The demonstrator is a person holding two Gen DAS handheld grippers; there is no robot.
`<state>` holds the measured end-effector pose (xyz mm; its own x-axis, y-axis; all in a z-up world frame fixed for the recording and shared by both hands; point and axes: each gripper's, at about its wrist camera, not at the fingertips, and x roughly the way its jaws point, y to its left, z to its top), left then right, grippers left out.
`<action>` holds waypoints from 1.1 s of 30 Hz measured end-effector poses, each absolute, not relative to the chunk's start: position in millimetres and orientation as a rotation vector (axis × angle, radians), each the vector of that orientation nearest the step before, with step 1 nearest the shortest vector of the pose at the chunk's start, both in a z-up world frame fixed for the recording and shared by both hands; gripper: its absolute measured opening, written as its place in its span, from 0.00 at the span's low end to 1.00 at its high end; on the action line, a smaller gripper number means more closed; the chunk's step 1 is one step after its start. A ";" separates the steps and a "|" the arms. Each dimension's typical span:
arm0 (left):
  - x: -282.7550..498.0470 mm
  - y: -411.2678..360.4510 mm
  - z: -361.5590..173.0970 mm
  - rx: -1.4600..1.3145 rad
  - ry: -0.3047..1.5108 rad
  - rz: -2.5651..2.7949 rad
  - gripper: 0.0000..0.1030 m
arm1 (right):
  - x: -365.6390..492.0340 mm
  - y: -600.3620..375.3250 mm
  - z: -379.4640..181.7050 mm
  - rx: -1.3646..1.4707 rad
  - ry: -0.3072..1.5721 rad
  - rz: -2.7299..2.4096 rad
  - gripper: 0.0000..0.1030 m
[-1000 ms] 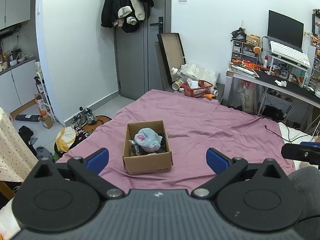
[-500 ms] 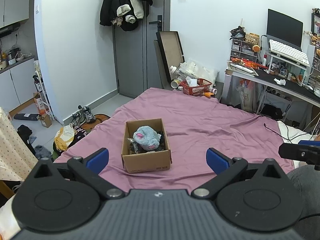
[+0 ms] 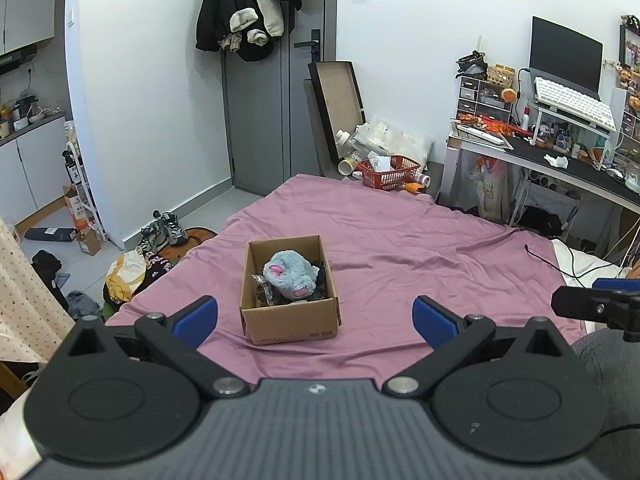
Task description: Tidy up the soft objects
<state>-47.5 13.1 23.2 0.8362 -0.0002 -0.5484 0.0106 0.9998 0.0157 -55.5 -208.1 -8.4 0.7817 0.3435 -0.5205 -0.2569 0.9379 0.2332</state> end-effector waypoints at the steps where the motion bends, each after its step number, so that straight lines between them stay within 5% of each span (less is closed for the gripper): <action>1: -48.5 11.8 23.0 0.021 0.580 -0.008 1.00 | -55.8 -207.6 -8.2 0.149 0.590 0.326 1.00; 33: -50.7 7.0 15.8 0.025 0.585 -0.018 1.00 | -52.9 -218.0 -4.8 0.136 0.581 0.273 1.00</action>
